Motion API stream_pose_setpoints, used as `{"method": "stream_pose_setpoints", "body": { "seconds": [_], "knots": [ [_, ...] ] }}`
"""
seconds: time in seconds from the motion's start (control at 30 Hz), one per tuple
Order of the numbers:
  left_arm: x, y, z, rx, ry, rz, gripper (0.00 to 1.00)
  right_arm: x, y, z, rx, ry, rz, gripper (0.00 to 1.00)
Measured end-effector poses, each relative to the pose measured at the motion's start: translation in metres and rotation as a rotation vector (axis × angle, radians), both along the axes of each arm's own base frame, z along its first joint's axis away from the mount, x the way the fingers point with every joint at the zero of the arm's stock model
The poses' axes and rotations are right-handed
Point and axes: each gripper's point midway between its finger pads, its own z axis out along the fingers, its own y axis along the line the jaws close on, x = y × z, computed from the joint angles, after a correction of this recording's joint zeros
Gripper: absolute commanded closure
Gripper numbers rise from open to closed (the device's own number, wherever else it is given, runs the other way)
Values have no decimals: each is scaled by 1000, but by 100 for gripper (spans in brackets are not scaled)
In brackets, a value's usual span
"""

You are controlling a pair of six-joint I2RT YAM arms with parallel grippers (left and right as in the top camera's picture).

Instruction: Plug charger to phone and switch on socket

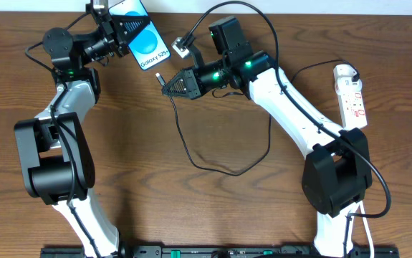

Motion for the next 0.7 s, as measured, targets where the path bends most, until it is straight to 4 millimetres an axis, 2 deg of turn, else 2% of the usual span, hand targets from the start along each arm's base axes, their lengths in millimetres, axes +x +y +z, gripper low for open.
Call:
{"method": "stream_pose_setpoints", "body": {
  "seconds": [0.3, 0.47, 0.7],
  "knots": [
    [1, 1, 0, -2, 0, 6, 93, 3, -2, 2, 8, -3, -4, 99],
    [1, 1, 1, -2, 0, 6, 92, 12, -11, 2, 10, -5, -27, 99],
    [1, 0, 0, -2, 0, 4, 92, 17, -11, 6, 25, -29, -33, 99]
  ]
}}
